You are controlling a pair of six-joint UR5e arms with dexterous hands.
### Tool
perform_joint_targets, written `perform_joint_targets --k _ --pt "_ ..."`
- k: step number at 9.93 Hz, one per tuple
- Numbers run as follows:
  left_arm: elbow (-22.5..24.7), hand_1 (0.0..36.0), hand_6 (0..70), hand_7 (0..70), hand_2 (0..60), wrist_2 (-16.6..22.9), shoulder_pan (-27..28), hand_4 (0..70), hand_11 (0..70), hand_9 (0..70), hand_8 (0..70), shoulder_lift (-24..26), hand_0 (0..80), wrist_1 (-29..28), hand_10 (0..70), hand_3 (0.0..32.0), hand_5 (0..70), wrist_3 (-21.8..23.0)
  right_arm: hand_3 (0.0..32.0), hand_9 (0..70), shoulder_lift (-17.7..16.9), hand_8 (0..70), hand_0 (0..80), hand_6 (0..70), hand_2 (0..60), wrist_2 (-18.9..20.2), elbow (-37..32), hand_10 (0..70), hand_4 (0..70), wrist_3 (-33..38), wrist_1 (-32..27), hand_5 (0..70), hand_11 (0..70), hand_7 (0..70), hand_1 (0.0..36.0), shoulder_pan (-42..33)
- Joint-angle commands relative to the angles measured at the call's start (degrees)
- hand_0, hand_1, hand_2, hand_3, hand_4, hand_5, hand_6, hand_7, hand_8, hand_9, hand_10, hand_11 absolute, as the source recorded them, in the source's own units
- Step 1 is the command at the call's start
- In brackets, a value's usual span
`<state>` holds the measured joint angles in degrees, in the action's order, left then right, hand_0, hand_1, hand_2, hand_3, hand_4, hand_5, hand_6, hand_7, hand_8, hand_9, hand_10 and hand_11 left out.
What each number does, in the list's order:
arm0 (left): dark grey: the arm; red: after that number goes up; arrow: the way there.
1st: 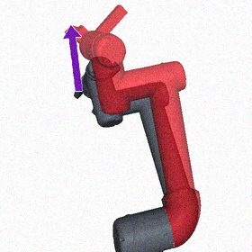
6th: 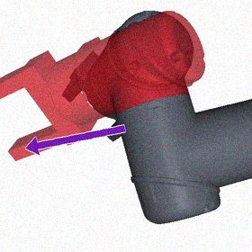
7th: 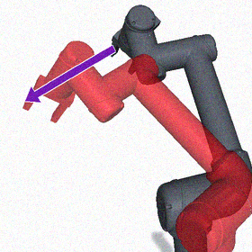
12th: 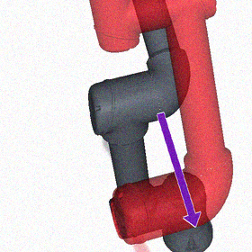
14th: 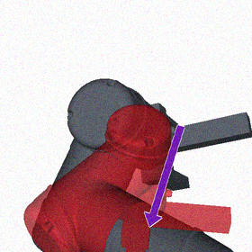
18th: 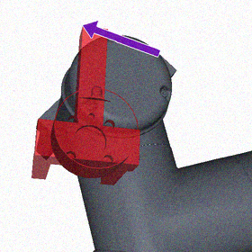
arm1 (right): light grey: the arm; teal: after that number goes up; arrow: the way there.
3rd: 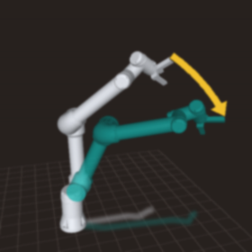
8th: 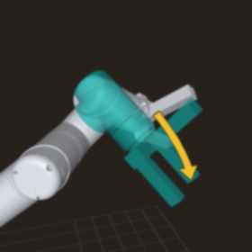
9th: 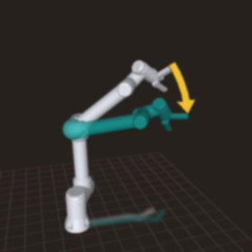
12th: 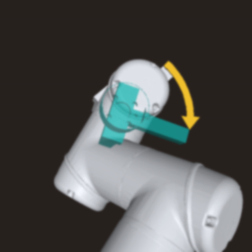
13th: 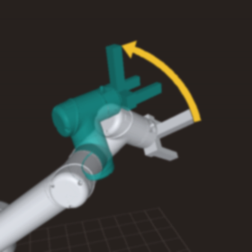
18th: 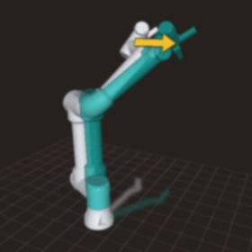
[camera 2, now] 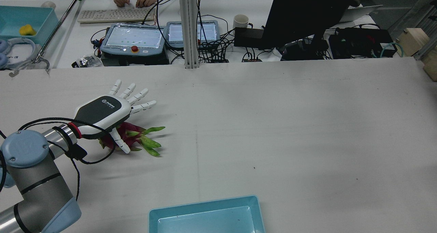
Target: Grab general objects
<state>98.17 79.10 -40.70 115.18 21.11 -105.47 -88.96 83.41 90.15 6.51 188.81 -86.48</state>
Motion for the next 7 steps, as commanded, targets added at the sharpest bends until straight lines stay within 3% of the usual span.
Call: perform_joint_targets --k 1,4,7 --pt "-0.08 26.9 0.0 1.4 13.6 -0.09 -0.26 0.0 0.0 0.0 0.0 0.13 54.1 0.68 0.0 25.4 0.0 -2.36 0.0 0.0 0.02 0.0 0.0 0.0 0.0 0.0 0.02 0.0 0.0 0.0 -0.02 0.0 0.0 0.0 0.0 -0.01" --pt "-1.48 25.9 0.0 2.0 9.4 -0.09 -0.17 0.0 0.0 0.0 0.0 0.39 54.3 1.92 0.0 26.0 0.0 -3.16 0.0 0.0 0.02 0.0 0.0 0.0 0.0 0.0 0.02 0.0 0.0 0.0 -0.02 0.0 0.0 0.0 0.0 -0.01" --pt "-2.63 26.5 0.0 2.4 10.7 -0.09 -0.17 0.0 0.0 0.0 0.0 0.57 54.3 1.92 0.0 28.0 0.0 -3.51 0.0 0.0 0.02 0.0 0.0 0.0 0.0 0.0 0.02 0.0 0.0 0.0 0.07 0.0 0.0 0.0 0.0 -0.01"
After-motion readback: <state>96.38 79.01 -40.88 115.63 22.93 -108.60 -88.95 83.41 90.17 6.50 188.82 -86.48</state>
